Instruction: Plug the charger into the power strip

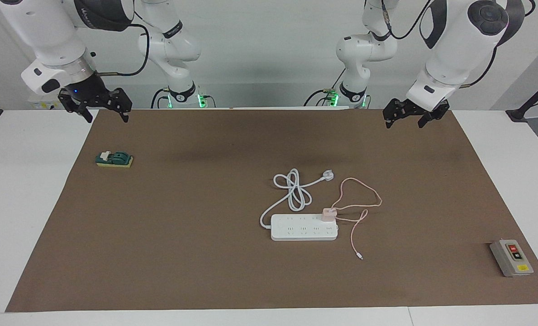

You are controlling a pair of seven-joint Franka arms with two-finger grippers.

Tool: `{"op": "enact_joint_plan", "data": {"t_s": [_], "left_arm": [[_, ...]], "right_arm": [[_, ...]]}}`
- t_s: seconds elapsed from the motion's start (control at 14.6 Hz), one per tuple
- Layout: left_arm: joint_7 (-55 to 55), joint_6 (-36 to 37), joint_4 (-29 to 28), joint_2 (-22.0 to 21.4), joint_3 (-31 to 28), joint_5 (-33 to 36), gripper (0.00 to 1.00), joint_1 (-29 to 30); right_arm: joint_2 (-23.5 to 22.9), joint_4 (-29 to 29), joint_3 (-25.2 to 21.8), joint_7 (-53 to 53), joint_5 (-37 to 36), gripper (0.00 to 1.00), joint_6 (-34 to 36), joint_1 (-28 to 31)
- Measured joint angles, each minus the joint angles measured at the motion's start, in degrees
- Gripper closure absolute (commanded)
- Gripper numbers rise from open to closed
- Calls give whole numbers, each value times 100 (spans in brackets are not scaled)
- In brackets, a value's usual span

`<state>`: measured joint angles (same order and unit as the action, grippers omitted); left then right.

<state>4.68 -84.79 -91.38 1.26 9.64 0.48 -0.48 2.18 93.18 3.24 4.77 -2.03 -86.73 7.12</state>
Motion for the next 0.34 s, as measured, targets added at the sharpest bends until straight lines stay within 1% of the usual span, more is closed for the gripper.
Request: {"op": "enact_joint_plan", "data": {"t_s": [0.34], "left_arm": [[-2, -47, 0, 0, -6, 0, 0, 0]], "right_arm": [[0, 0, 0, 0, 0, 0, 0, 0]]}}
